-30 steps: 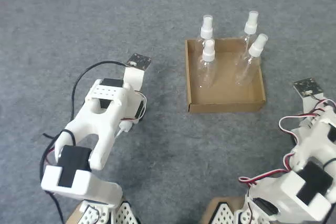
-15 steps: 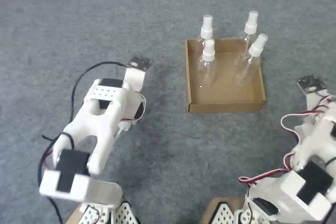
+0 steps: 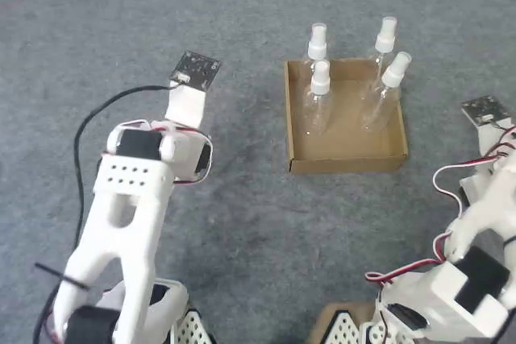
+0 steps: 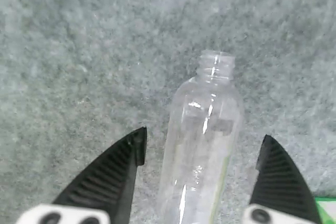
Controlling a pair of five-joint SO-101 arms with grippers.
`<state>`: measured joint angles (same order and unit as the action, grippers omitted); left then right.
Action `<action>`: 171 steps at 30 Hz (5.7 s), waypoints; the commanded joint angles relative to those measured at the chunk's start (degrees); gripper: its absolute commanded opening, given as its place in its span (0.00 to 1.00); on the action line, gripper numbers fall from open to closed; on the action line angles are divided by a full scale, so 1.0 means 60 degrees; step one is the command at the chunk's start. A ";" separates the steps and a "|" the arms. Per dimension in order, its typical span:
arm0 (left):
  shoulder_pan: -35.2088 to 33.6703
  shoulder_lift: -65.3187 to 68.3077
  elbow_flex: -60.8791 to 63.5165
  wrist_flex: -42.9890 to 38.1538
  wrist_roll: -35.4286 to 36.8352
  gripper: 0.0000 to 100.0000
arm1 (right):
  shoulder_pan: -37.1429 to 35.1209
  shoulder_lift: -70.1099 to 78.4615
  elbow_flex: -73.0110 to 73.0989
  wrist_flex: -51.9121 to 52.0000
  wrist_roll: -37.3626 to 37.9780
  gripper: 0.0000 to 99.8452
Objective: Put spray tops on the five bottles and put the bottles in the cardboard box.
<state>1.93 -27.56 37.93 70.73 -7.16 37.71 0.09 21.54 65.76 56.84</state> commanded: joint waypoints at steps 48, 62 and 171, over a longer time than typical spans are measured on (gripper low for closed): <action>-0.0044 -0.5817 -0.4623 -0.0615 0.3780 0.01 | -1.3985 -0.8418 0.3575 -0.1590 -0.7385 0.01; 0.0029 -0.5817 -0.3392 -0.2212 0.5538 0.01 | -1.4791 -0.8432 0.4703 -0.3421 -0.7648 0.01; 0.0073 -0.7663 0.1634 -0.2447 0.1656 0.15 | -1.4293 -1.1436 0.9729 -0.9722 -0.9055 0.01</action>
<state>1.76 -72.84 46.55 58.51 3.91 -48.70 -65.49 80.53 8.79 3.12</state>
